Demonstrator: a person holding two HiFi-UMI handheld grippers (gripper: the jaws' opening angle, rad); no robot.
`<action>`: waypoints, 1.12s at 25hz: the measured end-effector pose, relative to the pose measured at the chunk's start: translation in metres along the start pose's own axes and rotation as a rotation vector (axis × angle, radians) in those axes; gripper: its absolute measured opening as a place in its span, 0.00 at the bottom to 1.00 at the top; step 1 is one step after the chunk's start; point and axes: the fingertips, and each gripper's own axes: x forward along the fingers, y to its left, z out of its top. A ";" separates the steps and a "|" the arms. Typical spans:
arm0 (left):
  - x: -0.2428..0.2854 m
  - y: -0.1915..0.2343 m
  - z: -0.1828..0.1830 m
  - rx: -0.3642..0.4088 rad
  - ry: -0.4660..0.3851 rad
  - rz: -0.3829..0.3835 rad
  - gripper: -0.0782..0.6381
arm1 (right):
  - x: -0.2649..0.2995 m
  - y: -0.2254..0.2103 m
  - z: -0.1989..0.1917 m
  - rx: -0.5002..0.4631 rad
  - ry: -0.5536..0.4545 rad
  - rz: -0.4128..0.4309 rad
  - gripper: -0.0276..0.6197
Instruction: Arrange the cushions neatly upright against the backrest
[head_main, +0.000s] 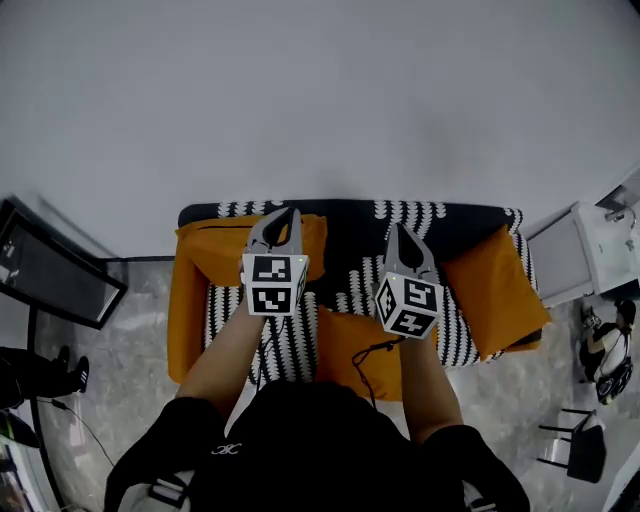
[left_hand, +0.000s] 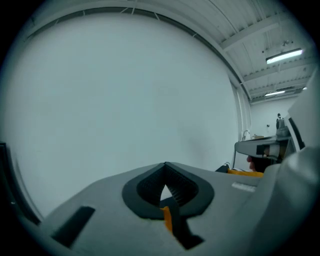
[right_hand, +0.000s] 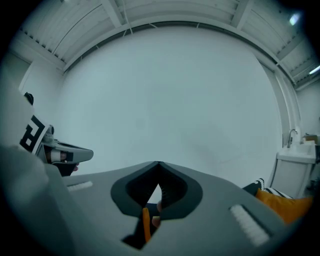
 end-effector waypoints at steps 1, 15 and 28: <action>-0.003 -0.019 0.007 -0.004 -0.012 -0.022 0.12 | -0.013 -0.013 0.004 0.009 -0.010 -0.019 0.05; -0.041 -0.221 0.024 0.044 -0.045 -0.212 0.12 | -0.164 -0.139 -0.006 0.086 -0.045 -0.185 0.05; -0.045 -0.276 0.011 0.017 -0.032 -0.275 0.12 | -0.178 -0.169 -0.024 0.155 -0.003 -0.151 0.05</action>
